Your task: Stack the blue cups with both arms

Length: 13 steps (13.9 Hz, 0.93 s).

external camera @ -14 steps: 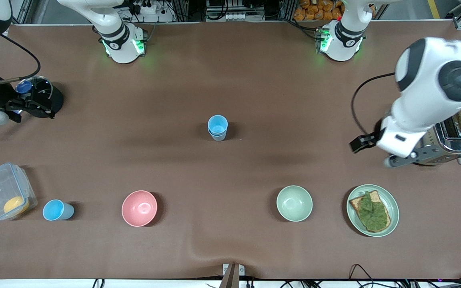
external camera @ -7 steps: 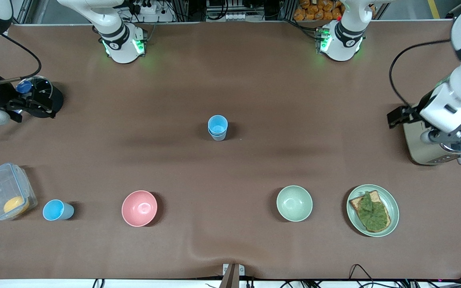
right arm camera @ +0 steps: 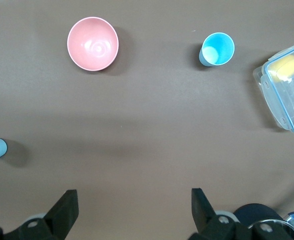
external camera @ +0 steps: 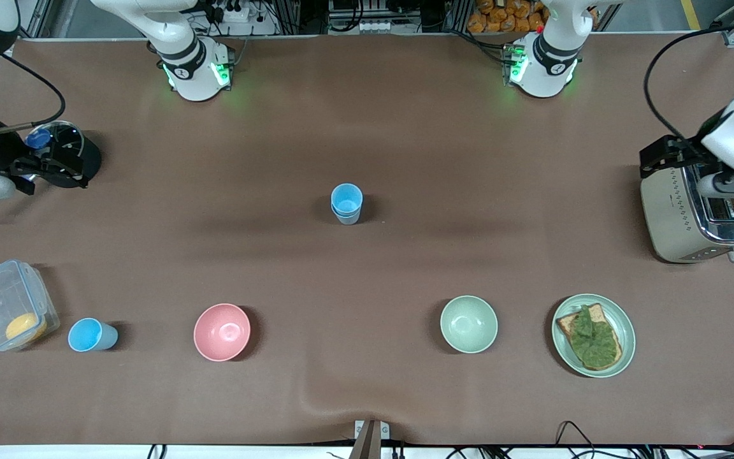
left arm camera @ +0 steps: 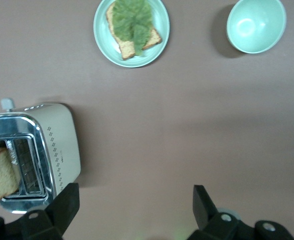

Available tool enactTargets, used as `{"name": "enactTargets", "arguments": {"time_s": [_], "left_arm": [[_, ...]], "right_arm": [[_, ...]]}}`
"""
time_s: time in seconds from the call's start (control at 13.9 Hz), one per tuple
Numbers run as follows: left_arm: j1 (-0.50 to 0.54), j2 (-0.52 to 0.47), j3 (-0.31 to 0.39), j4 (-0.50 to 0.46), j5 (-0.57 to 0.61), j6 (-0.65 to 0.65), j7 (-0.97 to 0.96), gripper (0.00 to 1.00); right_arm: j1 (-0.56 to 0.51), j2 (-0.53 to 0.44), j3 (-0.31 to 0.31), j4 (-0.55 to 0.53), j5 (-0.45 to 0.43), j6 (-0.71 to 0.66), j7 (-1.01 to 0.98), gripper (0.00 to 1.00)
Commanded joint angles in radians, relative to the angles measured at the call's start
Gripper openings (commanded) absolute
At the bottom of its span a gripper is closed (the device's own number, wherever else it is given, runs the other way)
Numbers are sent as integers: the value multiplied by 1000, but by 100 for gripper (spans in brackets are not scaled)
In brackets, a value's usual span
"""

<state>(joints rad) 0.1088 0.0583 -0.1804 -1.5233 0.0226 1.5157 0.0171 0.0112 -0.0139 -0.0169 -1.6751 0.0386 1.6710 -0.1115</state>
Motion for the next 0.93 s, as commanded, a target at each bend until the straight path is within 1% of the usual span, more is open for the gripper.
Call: {"name": "enactTargets", "arguments": {"time_s": [0.0,0.07,0.86], "left_arm": [[15,8,-2,20,-56,-22,-53,100],[18,9,-7,20,-52,-22,-90,100],[23,6,-4,20,-46,-23,-78,100]], "right_arm": [[-22,0,17,12,-5,-14,3,100],[-23,-1,17,11,-5,-16,3,100],[-25,0,17,9,-3,-17,0,100]]}}
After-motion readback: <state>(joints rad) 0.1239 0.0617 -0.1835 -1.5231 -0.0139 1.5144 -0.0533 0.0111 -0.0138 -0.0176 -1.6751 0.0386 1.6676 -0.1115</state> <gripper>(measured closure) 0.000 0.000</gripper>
